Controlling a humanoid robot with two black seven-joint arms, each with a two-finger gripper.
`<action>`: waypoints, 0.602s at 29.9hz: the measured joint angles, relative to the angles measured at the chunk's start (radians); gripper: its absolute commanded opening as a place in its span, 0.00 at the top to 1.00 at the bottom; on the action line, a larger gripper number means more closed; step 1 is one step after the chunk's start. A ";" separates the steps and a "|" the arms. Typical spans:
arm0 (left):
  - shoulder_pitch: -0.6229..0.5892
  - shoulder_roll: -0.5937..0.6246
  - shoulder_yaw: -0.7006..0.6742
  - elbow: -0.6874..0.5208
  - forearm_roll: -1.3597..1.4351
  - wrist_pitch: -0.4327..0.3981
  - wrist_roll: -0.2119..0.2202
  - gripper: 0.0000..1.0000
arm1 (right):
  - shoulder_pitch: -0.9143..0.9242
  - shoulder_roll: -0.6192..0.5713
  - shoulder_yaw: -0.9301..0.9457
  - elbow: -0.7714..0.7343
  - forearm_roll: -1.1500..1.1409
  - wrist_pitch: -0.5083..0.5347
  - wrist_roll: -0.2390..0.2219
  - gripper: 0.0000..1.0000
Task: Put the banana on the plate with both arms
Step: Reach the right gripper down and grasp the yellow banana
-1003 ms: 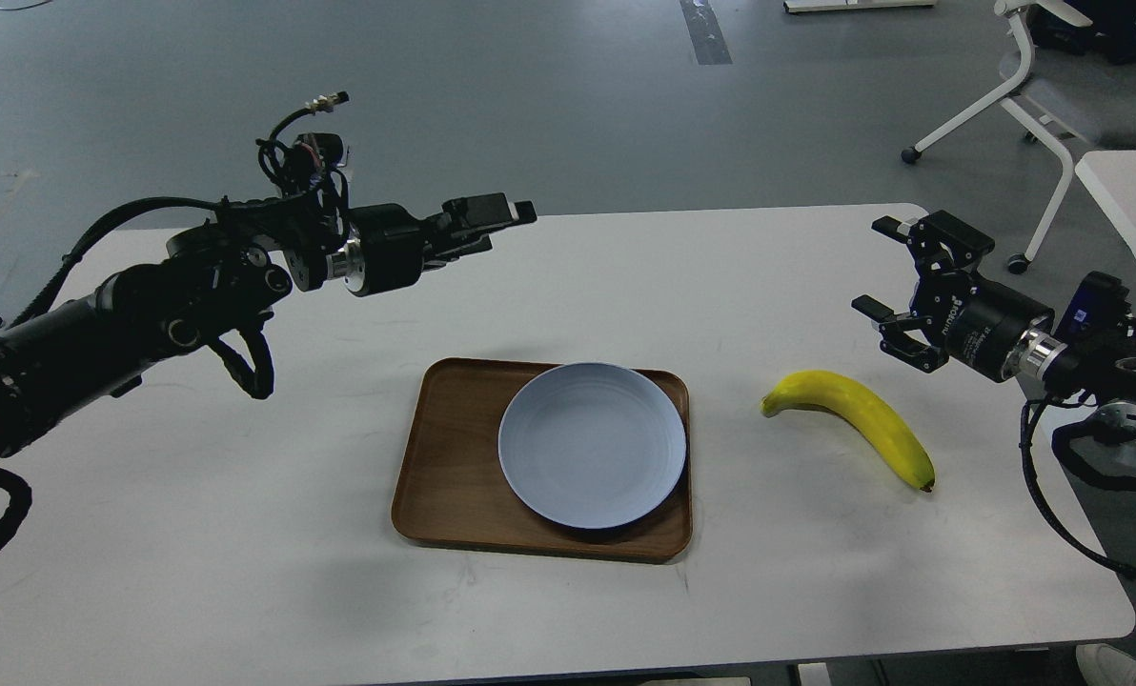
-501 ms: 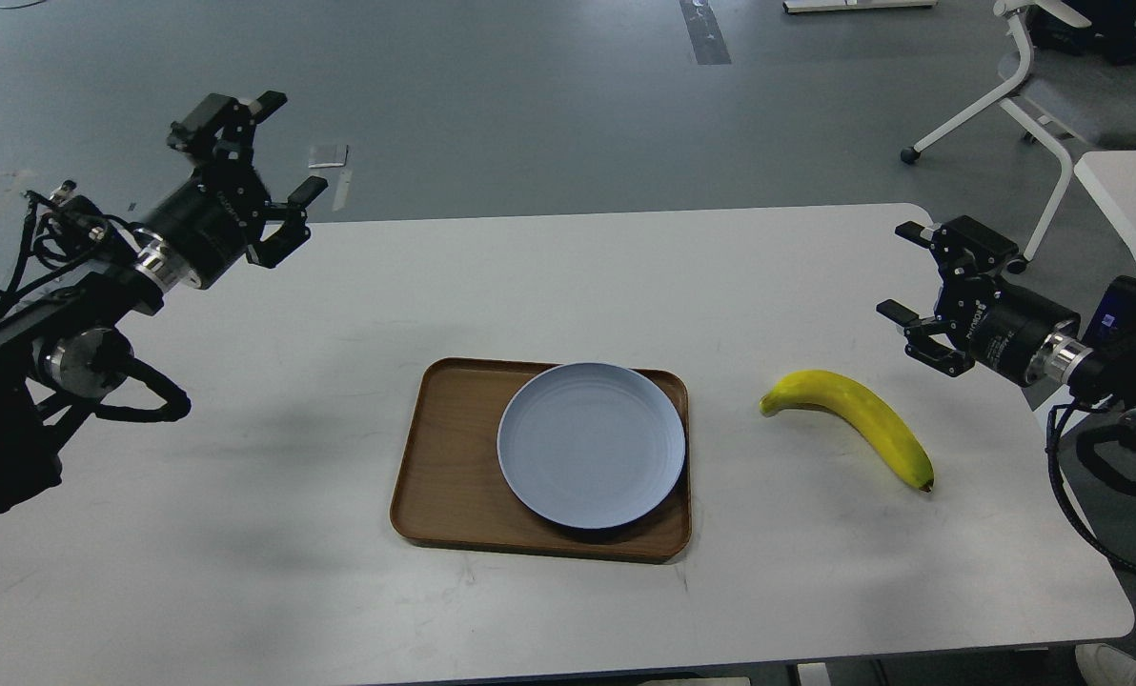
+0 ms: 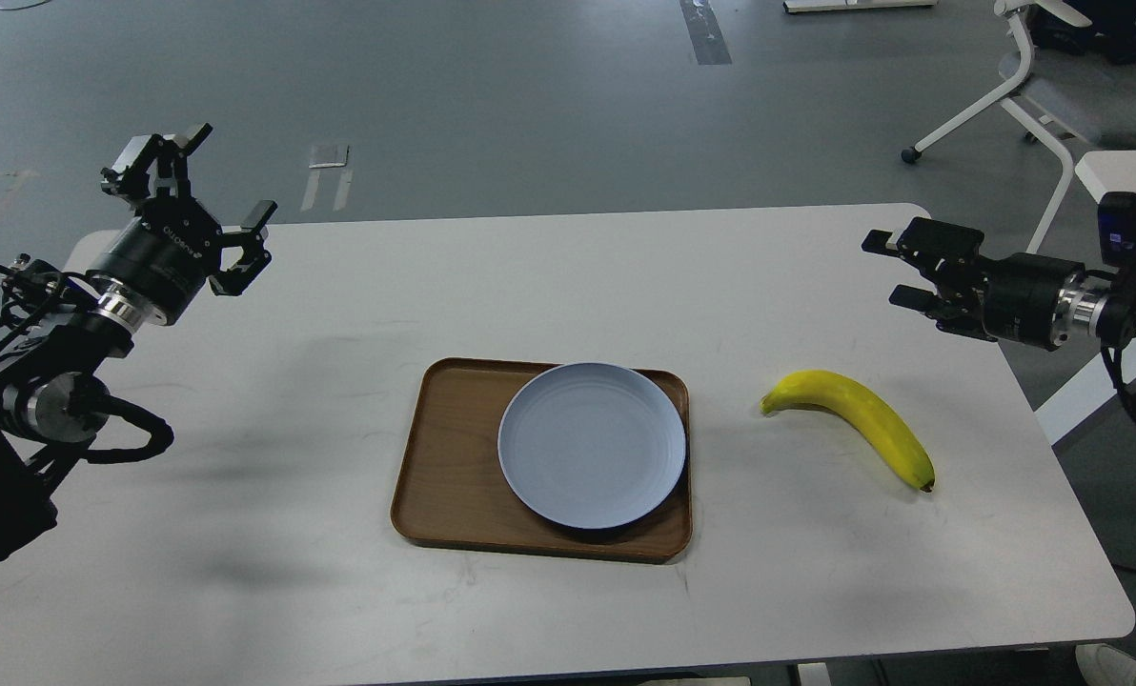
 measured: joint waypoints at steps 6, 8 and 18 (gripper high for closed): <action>0.000 0.008 0.000 -0.014 0.000 0.000 0.000 0.00 | 0.159 0.033 -0.161 0.009 -0.327 0.000 0.000 0.00; 0.000 0.008 0.000 -0.021 0.001 0.000 0.000 0.00 | 0.212 0.072 -0.250 0.006 -0.376 0.000 0.000 0.00; 0.002 0.003 0.001 -0.026 0.002 0.000 0.000 0.00 | 0.244 0.174 -0.451 -0.041 -0.598 0.000 0.000 0.00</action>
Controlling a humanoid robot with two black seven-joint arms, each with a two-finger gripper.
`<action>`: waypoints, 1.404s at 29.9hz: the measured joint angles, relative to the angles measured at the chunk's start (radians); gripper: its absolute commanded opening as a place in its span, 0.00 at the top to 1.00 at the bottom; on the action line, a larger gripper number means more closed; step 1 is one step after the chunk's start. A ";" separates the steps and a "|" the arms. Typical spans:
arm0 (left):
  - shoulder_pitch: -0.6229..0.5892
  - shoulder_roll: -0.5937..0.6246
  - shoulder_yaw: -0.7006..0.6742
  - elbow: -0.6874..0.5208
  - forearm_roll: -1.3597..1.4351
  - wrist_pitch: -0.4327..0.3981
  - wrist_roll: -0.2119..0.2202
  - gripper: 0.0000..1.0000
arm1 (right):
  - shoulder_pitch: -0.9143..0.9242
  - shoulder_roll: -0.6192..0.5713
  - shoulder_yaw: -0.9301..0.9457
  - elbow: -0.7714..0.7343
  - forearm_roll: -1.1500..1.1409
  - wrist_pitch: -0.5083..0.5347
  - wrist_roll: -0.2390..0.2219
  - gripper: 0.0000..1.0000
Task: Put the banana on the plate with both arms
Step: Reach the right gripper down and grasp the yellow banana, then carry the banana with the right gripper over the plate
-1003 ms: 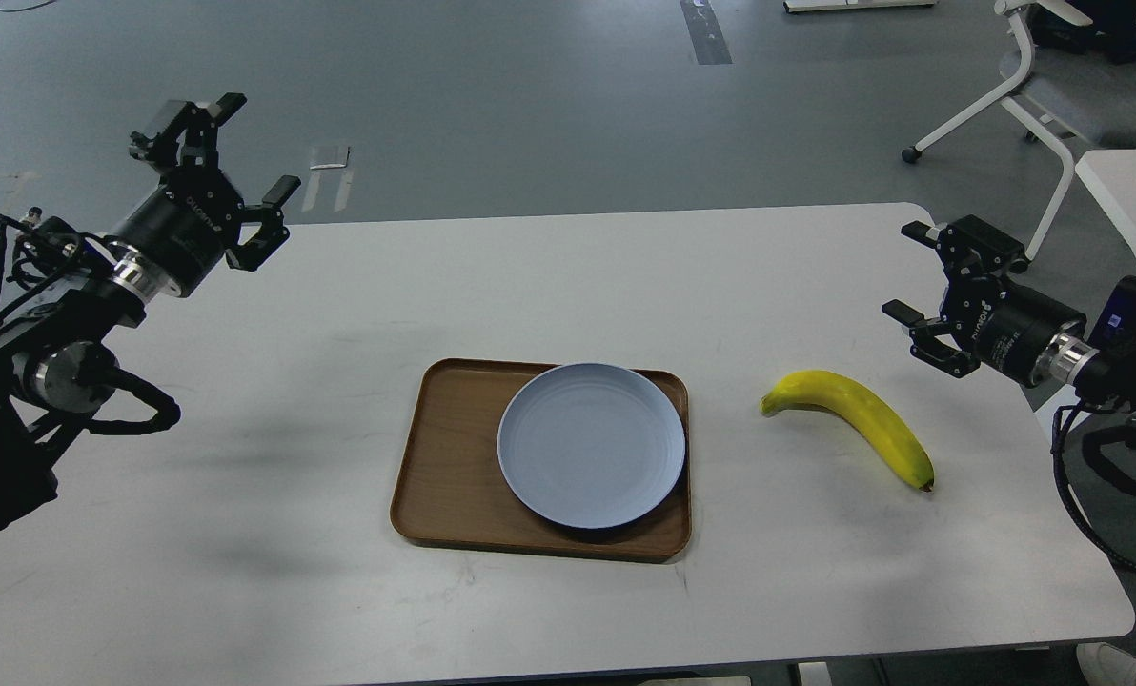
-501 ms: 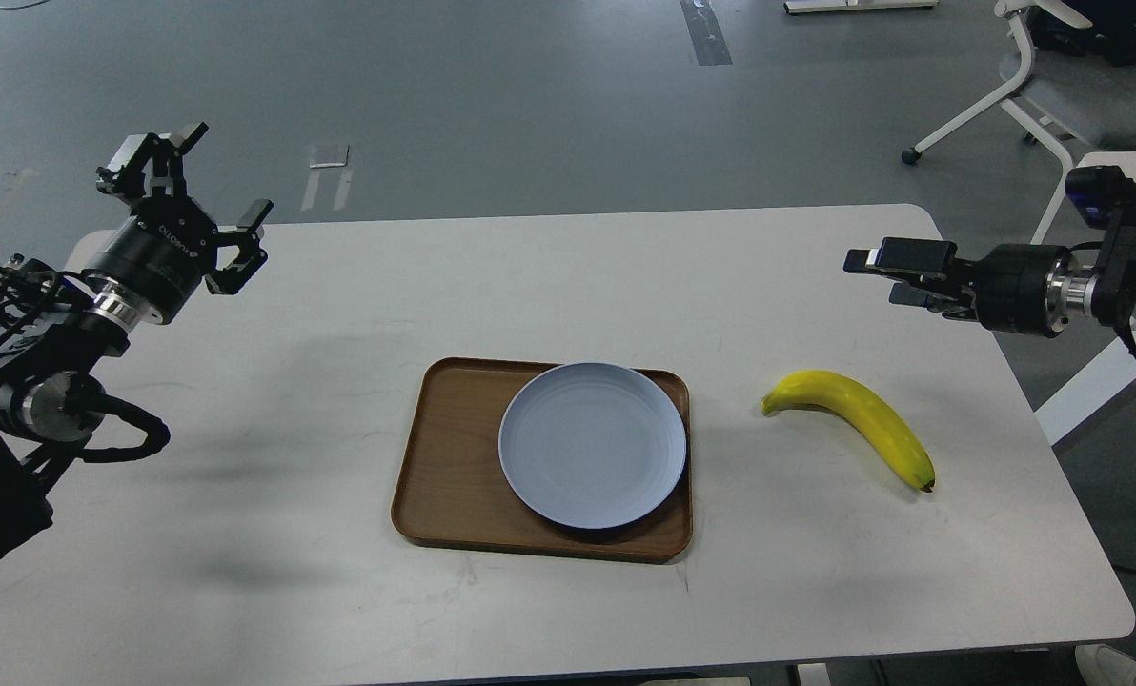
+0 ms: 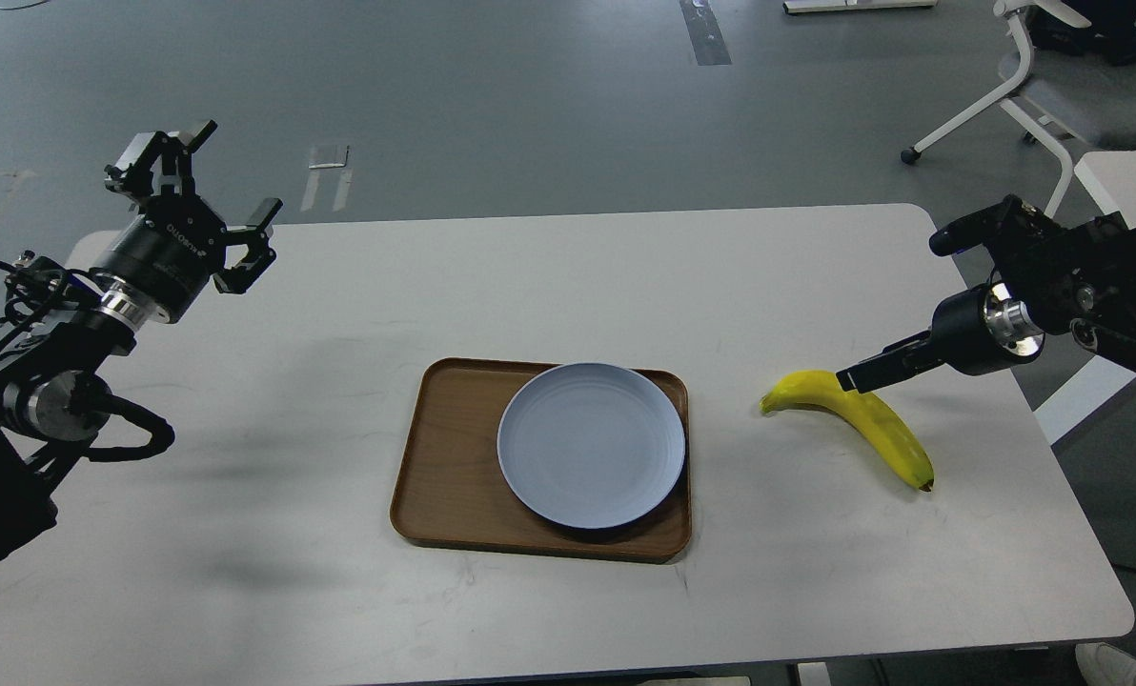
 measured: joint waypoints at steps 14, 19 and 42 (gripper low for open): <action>0.002 0.004 -0.001 0.000 0.000 0.000 0.000 0.00 | -0.009 0.093 -0.096 -0.055 -0.005 -0.030 0.000 0.28; 0.002 0.007 -0.001 0.001 -0.001 0.000 0.000 0.00 | -0.009 0.094 -0.141 -0.055 -0.005 -0.038 -0.001 0.71; 0.003 0.037 -0.004 0.000 -0.003 0.000 0.000 0.00 | 0.228 0.133 -0.148 0.068 0.054 -0.042 0.000 1.00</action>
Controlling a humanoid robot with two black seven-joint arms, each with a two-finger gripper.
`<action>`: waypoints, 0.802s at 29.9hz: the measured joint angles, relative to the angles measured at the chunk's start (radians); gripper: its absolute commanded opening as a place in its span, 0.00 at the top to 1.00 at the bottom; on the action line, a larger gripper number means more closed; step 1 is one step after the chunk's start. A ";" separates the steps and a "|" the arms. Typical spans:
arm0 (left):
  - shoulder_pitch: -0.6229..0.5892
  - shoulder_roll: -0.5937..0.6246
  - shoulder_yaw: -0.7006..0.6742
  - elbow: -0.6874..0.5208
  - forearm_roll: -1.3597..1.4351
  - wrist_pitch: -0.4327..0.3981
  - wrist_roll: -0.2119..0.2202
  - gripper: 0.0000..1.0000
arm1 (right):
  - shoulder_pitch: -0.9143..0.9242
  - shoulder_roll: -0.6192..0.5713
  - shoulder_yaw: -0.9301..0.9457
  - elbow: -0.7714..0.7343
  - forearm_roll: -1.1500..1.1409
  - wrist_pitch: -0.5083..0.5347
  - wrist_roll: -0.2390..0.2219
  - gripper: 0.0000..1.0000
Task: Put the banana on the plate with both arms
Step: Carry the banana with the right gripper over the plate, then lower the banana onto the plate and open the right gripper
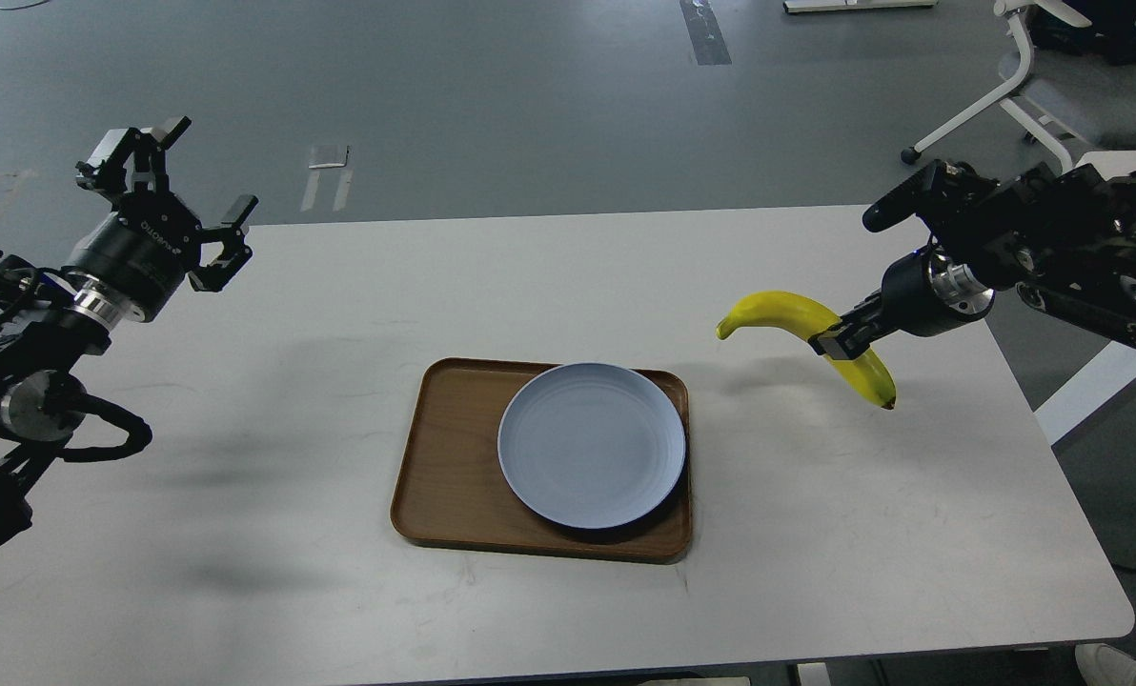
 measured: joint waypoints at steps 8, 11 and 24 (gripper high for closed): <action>-0.002 -0.003 -0.001 -0.001 0.000 0.000 0.000 0.00 | 0.031 0.211 -0.006 -0.049 0.127 0.040 0.000 1.00; -0.002 -0.003 -0.001 -0.001 0.000 0.000 0.000 0.00 | 0.026 0.285 -0.035 -0.074 0.175 0.042 0.000 1.00; -0.002 -0.004 0.000 -0.002 0.000 0.000 0.000 0.00 | -0.009 0.434 -0.109 -0.138 0.328 0.042 0.000 1.00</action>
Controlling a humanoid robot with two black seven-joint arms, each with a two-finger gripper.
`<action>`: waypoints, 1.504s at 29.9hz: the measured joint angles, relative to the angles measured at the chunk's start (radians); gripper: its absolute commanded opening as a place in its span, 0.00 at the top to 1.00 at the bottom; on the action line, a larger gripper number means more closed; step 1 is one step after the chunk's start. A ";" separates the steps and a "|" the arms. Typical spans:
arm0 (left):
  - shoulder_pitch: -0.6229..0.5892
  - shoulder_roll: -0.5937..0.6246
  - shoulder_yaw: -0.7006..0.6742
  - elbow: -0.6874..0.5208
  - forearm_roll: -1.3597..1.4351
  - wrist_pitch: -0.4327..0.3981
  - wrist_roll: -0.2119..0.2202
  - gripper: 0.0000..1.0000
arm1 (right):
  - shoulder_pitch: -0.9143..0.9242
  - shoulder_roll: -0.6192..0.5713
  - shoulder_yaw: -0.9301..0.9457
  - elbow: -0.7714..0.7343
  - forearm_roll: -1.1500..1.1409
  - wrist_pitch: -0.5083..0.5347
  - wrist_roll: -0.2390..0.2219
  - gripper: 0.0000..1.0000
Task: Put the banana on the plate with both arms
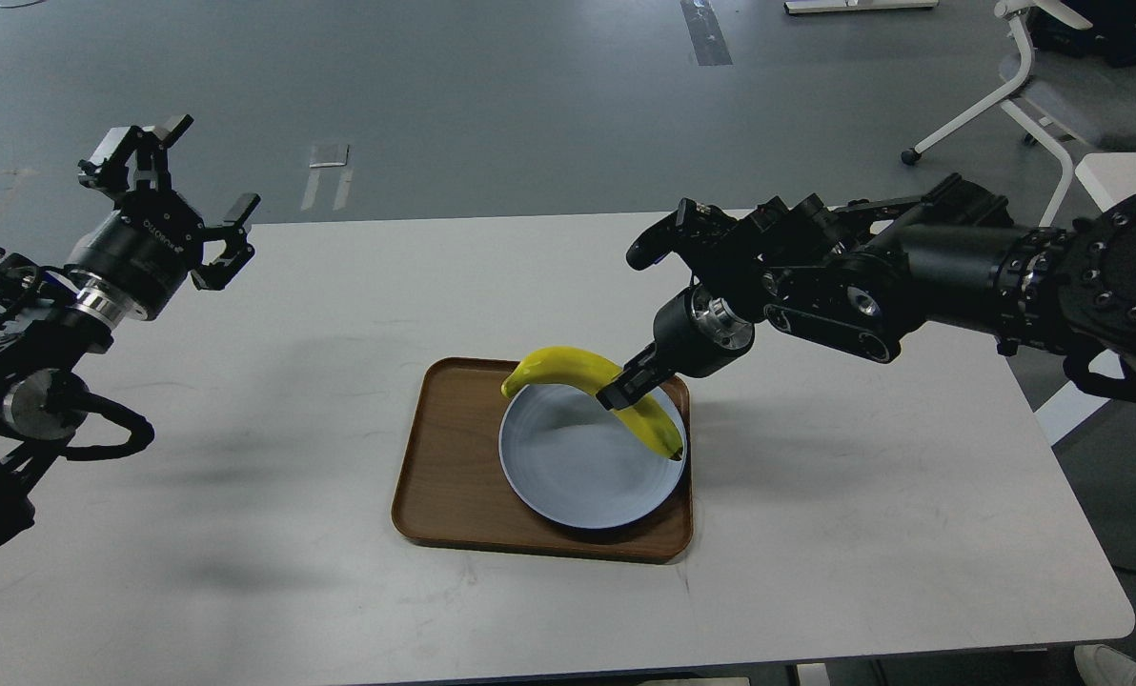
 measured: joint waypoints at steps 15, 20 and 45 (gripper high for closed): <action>-0.002 0.002 -0.002 0.000 0.000 0.000 0.000 0.00 | -0.012 0.042 -0.048 -0.018 0.001 0.000 0.000 0.56; -0.003 0.002 -0.001 0.000 0.000 0.000 0.000 0.00 | -0.025 0.042 -0.049 -0.021 0.009 0.000 0.000 0.34; -0.003 -0.012 0.003 0.002 0.004 0.000 0.000 0.00 | -0.169 -0.332 0.370 -0.027 0.418 0.000 0.000 0.00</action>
